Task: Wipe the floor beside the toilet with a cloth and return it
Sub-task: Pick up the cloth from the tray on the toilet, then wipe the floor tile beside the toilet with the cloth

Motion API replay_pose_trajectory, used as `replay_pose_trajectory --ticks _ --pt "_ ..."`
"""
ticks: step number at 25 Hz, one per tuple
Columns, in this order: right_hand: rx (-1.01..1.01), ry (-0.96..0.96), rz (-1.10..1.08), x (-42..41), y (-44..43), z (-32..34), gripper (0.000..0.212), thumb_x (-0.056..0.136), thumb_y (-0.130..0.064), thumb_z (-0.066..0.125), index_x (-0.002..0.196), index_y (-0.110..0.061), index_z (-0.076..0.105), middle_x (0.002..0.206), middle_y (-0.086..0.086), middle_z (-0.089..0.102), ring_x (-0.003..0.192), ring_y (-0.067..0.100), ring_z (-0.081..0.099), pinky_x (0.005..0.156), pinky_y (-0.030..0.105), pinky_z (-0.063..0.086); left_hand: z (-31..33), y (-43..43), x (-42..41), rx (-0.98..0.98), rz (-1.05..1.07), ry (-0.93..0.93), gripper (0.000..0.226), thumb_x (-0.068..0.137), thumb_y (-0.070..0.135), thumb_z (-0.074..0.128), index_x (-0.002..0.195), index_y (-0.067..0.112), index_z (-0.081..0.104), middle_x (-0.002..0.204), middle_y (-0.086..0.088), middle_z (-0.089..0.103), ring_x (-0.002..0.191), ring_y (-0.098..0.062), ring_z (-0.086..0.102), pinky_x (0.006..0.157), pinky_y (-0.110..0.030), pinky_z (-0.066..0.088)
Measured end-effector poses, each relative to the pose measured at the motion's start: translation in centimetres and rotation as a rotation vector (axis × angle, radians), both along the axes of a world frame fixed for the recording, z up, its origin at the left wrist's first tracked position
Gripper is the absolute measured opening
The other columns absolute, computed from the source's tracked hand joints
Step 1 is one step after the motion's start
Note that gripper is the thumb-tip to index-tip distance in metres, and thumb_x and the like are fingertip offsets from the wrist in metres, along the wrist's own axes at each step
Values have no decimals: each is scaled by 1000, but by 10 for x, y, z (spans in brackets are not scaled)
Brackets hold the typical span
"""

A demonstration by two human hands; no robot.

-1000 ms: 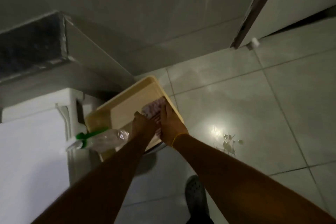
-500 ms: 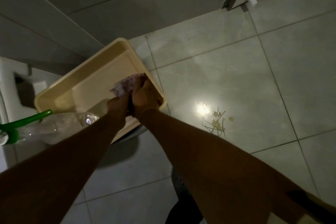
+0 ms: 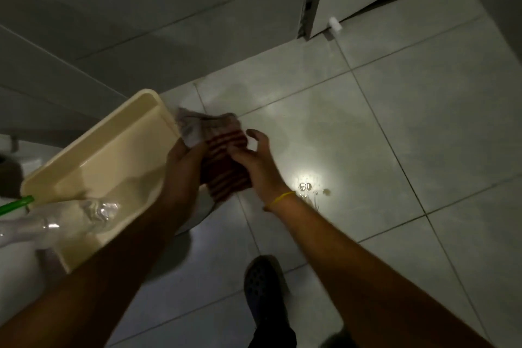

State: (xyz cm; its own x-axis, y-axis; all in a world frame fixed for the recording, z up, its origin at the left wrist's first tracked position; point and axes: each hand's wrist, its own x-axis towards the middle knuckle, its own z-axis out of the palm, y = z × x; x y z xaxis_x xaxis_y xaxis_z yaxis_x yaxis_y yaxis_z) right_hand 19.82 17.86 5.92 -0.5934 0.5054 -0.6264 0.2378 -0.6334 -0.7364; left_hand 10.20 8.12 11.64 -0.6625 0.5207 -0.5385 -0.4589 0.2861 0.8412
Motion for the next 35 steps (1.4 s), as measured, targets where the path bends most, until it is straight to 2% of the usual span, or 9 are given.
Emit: replay_pose_trajectory --ticks 3,6,9,12,15,18,21,28,35 --pt "56 -73 -55 101 31 -50 58 90 0 73 142 -18 54 86 1 81 78 17 79 64 29 66 -60 32 81 -34 -144 -35 28 107 13 52 122 20 74 112 -8 82 99 -23 80 75 -35 65" --pt "361 -326 106 192 41 -122 71 87 2 70 140 -41 51 105 0 77 99 22 78 80 38 70 -160 41 158 -261 -270 20 20 101 9 59 118 21 61 115 -13 76 99 -27 77 80 -41 66" --pt "572 -449 307 258 21 -214 53 97 -8 63 146 -25 55 130 6 70 117 26 71 102 48 64 -263 25 218 -438 -465 104 23 103 6 55 122 17 62 116 -9 74 101 -28 77 76 -32 67" --pt "706 -670 439 296 -22 -288 51 107 -32 53 151 -7 56 130 23 63 111 35 67 97 50 63 -334 -7 249 -543 -495 259 12 106 15 56 114 16 65 110 -7 75 100 -26 75 85 -42 65" --pt "1002 -1021 544 306 -57 -332 67 89 -33 70 151 -11 56 146 25 53 130 44 56 104 54 51 -390 -48 250 -691 -502 648 39 107 25 54 144 13 53 144 -11 61 136 -28 57 115 -43 48" --pt "1225 -874 670 298 -68 -361 82 99 -51 52 165 -6 37 172 26 33 159 46 33 125 59 30 -427 -81 232 -697 -592 787 73 108 46 44 168 15 16 177 -10 16 165 -28 11 132 -50 10" --pt "1322 -784 708 280 -38 -386 89 104 -62 40 170 -5 23 177 24 25 164 45 25 132 59 21 -452 -96 226 -728 -708 821 82 107 65 28 170 24 -5 179 3 -11 165 -18 -12 131 -49 -4" --pt "1292 -928 602 228 78 -394 91 107 -63 27 172 -5 1 182 20 6 169 41 7 136 63 15 -452 -91 228 -780 -735 840 86 104 72 19 169 24 -12 177 4 -22 164 -19 -19 131 -54 -3" --pt "1345 -737 820 318 -47 -389 86 105 -62 28 172 -9 19 178 19 24 165 38 26 132 60 23 -446 -93 225 -685 -692 793 91 100 75 18 170 21 -6 179 3 -15 165 -18 -16 131 -53 -6"
